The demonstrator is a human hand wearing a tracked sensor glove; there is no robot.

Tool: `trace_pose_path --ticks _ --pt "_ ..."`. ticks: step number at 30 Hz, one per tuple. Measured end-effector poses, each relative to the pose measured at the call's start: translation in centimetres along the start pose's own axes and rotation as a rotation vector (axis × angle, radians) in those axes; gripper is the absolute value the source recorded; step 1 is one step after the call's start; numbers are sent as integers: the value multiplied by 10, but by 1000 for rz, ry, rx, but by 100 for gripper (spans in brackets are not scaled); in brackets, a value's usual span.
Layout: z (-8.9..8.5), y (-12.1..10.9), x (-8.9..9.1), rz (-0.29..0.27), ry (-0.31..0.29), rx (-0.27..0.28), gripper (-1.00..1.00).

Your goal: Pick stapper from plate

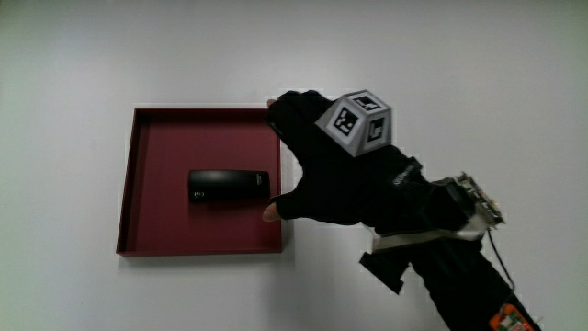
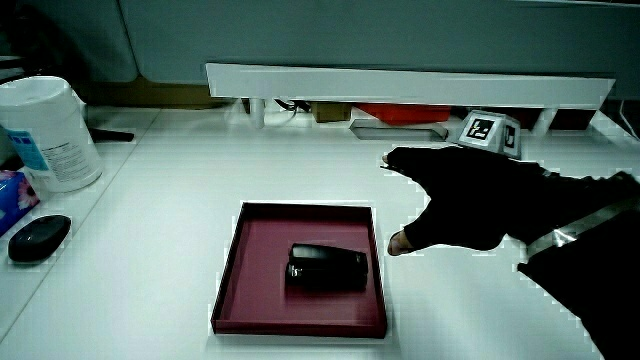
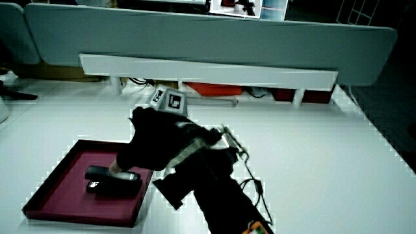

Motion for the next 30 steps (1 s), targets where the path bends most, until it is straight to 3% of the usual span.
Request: trace_pose_path --ticks 2,3,10,18,22,28,30 --pt "0 7 -5 10 -120 69 0" --pt "-2 12 -4 2 -122 72 0" --pt "-16 37 -7 7 -105 40 0" --pt "-41 70 4 -40 -116 -16 0" --pt "-54 81 12 -49 -90 -50 0" --pt "-63 90 20 -57 -74 -54 0" --pt "-64 91 23 -61 -61 -48 10"
